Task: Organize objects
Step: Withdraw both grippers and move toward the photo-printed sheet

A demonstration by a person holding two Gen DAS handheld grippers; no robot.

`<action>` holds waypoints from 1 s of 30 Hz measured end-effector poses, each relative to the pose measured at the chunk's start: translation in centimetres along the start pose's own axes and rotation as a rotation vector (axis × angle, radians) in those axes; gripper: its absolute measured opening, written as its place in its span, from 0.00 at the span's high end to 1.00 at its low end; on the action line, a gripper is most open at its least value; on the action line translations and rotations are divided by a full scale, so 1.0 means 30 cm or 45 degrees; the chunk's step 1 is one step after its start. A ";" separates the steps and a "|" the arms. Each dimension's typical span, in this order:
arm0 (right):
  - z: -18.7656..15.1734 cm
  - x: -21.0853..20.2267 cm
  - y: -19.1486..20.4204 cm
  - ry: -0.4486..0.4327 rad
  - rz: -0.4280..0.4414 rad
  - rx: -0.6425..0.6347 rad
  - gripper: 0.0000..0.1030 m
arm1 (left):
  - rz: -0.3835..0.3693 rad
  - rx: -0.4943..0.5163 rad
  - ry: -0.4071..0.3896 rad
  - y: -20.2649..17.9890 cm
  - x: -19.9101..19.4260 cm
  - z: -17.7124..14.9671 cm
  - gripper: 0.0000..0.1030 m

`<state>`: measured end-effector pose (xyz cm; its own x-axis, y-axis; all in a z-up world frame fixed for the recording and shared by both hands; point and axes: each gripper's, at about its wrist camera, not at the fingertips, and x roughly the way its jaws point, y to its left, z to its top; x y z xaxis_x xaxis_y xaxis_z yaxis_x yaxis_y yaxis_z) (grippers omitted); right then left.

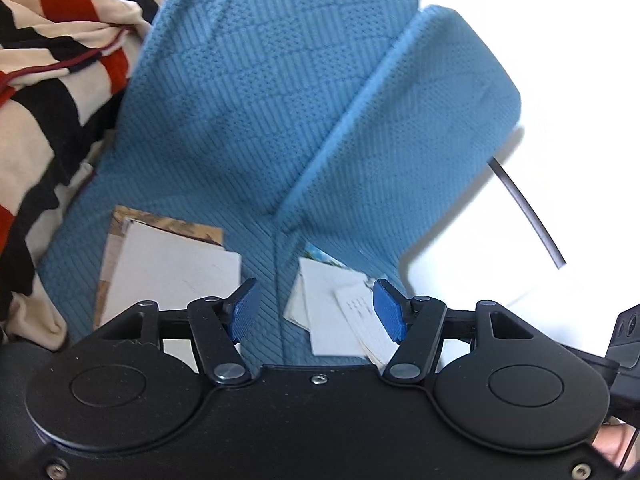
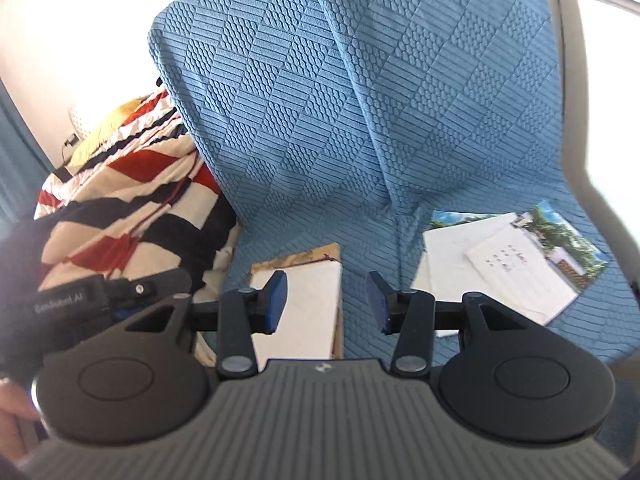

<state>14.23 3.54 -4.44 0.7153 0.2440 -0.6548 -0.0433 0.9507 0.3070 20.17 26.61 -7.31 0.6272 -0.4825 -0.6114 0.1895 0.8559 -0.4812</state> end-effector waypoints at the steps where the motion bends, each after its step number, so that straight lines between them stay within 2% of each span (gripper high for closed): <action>1: -0.011 -0.014 -0.002 -0.002 -0.014 -0.009 0.54 | -0.001 0.007 0.001 -0.011 -0.001 -0.011 0.40; 5: -0.052 -0.055 -0.020 -0.014 -0.060 -0.031 0.54 | -0.007 0.034 -0.011 -0.050 0.000 -0.054 0.35; 9: -0.086 -0.080 -0.048 -0.011 -0.085 -0.038 0.54 | -0.013 0.038 -0.002 -0.083 0.021 -0.086 0.34; 11: -0.100 -0.091 -0.070 -0.013 -0.101 -0.025 0.50 | -0.013 0.077 0.005 -0.112 0.033 -0.103 0.31; 16: -0.130 -0.114 -0.121 -0.014 -0.131 -0.004 0.50 | -0.033 0.162 0.021 -0.187 0.056 -0.150 0.25; 23: -0.167 -0.144 -0.178 0.002 -0.157 0.021 0.49 | -0.032 0.173 0.044 -0.236 0.098 -0.195 0.23; 26: -0.177 -0.160 -0.202 -0.007 -0.175 0.020 0.42 | -0.030 0.171 0.049 -0.252 0.108 -0.206 0.19; 30: -0.185 -0.170 -0.232 -0.015 -0.194 0.008 0.40 | -0.011 0.202 0.045 -0.277 0.119 -0.220 0.12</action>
<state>7.01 -3.25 -7.07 0.7214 0.0946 -0.6860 0.0709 0.9753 0.2091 15.86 16.56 -9.65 0.5989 -0.4937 -0.6305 0.3131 0.8690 -0.3830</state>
